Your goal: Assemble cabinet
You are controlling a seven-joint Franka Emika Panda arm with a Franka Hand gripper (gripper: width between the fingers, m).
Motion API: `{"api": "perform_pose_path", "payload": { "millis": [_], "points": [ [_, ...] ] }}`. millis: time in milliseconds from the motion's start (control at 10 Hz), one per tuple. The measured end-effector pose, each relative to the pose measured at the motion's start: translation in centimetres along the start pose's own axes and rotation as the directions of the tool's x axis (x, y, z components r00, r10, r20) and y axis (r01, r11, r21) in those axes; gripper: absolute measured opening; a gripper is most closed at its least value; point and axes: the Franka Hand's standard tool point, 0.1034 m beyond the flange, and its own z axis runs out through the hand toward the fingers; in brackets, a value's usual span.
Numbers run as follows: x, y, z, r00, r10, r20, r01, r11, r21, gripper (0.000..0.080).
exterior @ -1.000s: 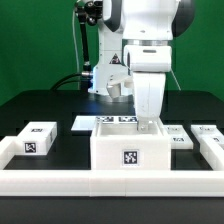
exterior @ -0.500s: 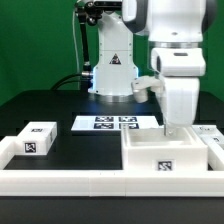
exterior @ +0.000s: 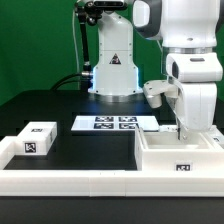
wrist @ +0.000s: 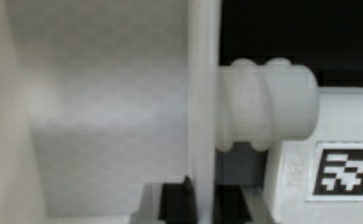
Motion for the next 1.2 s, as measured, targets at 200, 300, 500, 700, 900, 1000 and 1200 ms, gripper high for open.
{"api": "perform_pose_path", "payload": {
  "millis": [200, 300, 500, 700, 900, 1000, 1200],
  "points": [
    [-0.05, -0.01, 0.03, 1.0, 0.001, 0.0, -0.001, 1.0, 0.001, 0.0028],
    [-0.08, -0.01, 0.04, 1.0, 0.002, 0.0, -0.002, 1.0, 0.001, 0.0198],
    [-0.11, -0.01, 0.05, 1.0, 0.002, 0.001, -0.002, 1.0, 0.001, 0.0516],
    [-0.14, -0.01, 0.06, 1.0, 0.003, 0.001, -0.003, 1.0, 0.001, 0.0621],
    [-0.15, -0.01, 0.06, 1.0, 0.003, 0.001, -0.003, 1.0, 0.001, 0.0641],
    [-0.16, -0.01, 0.06, 1.0, 0.003, 0.001, -0.003, 1.0, 0.001, 0.0648],
    [-0.17, -0.01, 0.07, 1.0, 0.003, 0.001, -0.003, 1.0, 0.001, 0.0649]
  ]
}}
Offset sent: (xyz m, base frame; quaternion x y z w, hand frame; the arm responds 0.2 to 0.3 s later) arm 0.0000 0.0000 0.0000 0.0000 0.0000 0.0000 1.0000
